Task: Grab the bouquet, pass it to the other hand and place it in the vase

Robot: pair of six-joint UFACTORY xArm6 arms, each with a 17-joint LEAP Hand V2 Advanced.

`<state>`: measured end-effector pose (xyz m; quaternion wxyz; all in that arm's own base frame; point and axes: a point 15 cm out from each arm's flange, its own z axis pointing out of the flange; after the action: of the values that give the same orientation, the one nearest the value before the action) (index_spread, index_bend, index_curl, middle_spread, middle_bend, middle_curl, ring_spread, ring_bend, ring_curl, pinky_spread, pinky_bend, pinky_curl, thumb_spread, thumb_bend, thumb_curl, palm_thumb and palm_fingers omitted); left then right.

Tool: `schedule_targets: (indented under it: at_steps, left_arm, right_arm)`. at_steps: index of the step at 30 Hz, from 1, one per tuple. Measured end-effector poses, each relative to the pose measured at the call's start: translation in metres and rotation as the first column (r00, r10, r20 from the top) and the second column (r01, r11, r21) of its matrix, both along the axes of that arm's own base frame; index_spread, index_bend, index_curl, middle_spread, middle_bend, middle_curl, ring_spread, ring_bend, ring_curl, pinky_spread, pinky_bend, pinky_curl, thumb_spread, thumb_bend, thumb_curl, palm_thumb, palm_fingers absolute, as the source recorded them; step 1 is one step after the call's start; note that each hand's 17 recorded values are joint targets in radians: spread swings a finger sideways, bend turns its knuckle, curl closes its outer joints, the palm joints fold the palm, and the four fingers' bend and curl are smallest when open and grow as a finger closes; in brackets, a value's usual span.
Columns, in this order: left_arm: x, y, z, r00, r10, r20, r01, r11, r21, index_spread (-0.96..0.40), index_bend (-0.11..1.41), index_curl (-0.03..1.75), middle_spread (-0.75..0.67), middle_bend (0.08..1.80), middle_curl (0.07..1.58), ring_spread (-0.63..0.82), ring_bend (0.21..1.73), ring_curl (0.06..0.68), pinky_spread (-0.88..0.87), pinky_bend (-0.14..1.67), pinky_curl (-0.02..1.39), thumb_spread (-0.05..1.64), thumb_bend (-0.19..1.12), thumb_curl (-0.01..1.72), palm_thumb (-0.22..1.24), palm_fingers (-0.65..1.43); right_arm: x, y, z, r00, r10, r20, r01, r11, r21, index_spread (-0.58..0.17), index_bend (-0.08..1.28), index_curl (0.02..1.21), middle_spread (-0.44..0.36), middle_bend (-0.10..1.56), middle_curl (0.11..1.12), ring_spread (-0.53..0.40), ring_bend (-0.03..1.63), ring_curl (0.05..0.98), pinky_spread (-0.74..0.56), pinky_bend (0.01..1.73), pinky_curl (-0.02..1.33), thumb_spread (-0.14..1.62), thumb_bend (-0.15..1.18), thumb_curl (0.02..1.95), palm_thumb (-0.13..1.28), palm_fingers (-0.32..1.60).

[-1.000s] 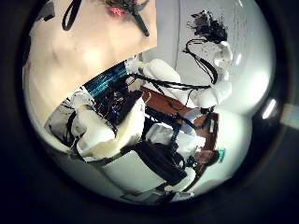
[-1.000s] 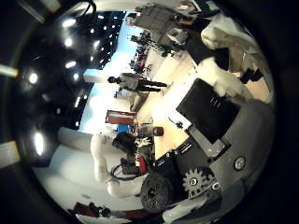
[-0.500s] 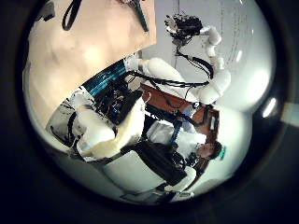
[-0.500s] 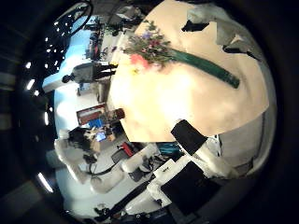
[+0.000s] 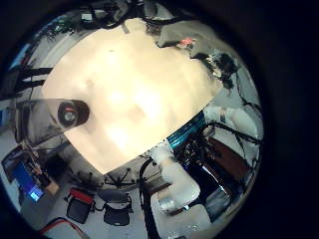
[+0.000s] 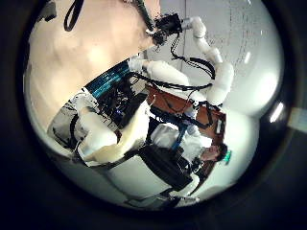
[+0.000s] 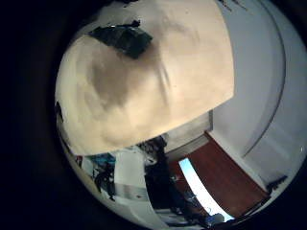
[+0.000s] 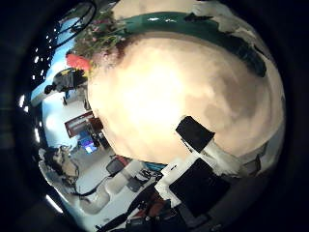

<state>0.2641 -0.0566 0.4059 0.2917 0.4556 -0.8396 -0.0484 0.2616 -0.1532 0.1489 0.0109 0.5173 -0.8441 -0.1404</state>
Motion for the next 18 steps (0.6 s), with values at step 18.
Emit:
schedule_targets:
  at_steps: [18]
  left_arm:
    - [0.002,0.003,-0.007,1.000,0.000,-0.023,0.000,1.000,0.014,-0.05,0.18,0.38,0.15,0.27,0.39,0.24,0.77,0.143,0.34,0.64,0.00,1.20,-0.02,0.29,0.29,0.30]
  right_arm:
    - [-0.002,-0.013,0.030,0.995,-0.073,0.069,0.074,0.997,-0.012,-0.218,0.27,0.46,-0.005,0.55,0.42,-0.086,0.94,0.338,0.13,0.75,0.18,1.03,-0.03,0.44,0.65,0.36]
